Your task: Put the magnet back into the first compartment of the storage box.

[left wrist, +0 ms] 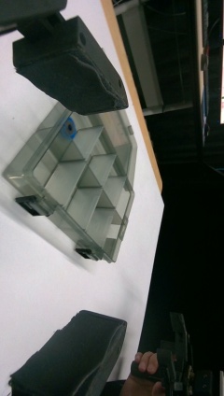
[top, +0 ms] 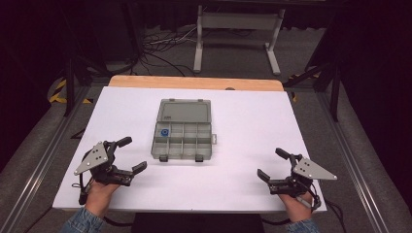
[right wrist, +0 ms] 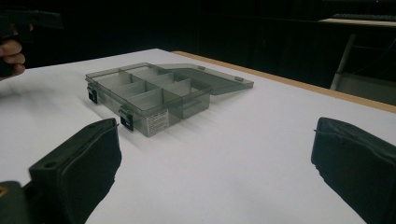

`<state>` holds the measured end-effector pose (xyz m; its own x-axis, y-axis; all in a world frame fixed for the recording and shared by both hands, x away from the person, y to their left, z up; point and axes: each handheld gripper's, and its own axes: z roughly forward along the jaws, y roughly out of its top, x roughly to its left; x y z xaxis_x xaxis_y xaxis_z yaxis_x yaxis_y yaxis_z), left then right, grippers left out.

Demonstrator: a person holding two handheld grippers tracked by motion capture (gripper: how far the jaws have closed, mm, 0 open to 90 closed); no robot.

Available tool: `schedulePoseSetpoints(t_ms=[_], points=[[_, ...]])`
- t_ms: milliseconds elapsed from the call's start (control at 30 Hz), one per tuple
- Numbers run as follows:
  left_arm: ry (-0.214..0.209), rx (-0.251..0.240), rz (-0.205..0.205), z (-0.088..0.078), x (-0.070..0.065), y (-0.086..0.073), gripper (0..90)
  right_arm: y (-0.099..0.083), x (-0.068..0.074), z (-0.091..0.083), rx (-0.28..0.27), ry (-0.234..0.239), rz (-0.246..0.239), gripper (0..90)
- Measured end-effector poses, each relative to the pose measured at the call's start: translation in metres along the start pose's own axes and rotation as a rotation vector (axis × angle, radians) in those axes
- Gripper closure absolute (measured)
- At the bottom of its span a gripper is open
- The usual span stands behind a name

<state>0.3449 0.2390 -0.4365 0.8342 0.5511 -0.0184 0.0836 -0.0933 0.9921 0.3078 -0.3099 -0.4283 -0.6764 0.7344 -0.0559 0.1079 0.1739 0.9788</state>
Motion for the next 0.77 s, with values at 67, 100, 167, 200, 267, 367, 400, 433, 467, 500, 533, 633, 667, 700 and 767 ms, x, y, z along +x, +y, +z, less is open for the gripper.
schedulePoseSetpoints(t_ms=[67,100,167,200,267,367,400,433,467,500,533,633,667,700,767], points=[[0.004,-0.003,-0.013,-0.002,0.0,-0.007,0.6,-0.001,0.0,-0.001,-0.005,-0.004,-0.003,1.6],[0.004,-0.003,-0.013,-0.002,0.0,-0.007,0.6,-0.001,0.0,-0.001,-0.007,-0.005,-0.003,1.6],[0.012,-0.015,-0.07,-0.004,0.003,-0.018,0.4,-0.001,0.001,-0.001,-0.009,-0.004,-0.005,1.5],[0.012,-0.015,-0.07,-0.004,0.003,-0.018,0.4,-0.001,0.001,-0.001,-0.009,-0.004,-0.005,1.5],[0.026,-0.021,-0.071,-0.004,0.004,-0.021,0.4,-0.002,0.001,0.0,-0.01,0.0,-0.008,1.4],[0.031,-0.027,-0.068,-0.005,0.005,-0.022,0.4,-0.003,0.002,0.0,-0.009,0.001,-0.005,1.2],[0.029,-0.024,-0.069,-0.005,0.006,-0.022,0.4,-0.003,0.002,0.001,-0.013,0.006,-0.005,1.2],[0.029,-0.031,-0.068,-0.005,0.006,-0.023,0.3,-0.003,0.002,0.001,-0.014,0.005,-0.007,1.2],[0.025,-0.041,-0.071,-0.005,0.005,-0.023,0.3,-0.003,0.002,0.001,-0.013,0.003,-0.008,1.2],[0.018,-0.044,-0.069,-0.006,0.005,-0.023,0.3,-0.003,0.002,0.0,-0.014,0.002,-0.006,1.2],[0.021,-0.046,-0.067,-0.005,0.005,-0.023,0.3,-0.003,0.002,0.0,-0.018,0.003,-0.008,1.2],[0.019,-0.05,-0.059,-0.006,0.004,-0.022,0.4,-0.003,0.001,0.0,-0.021,0.001,-0.012,1.1],[0.018,-0.055,-0.059,-0.006,0.004,-0.022,0.3,-0.003,0.001,0.0,-0.023,0.001,-0.012,1.1],[0.015,-0.061,-0.056,-0.006,0.004,-0.022,0.4,-0.003,0.001,0.0,-0.023,-0.002,-0.014,1.0],[0.009,-0.068,-0.064,-0.007,0.004,-0.022,0.4,-0.004,0.001,0.0,-0.024,-0.002,-0.01,0.9]])
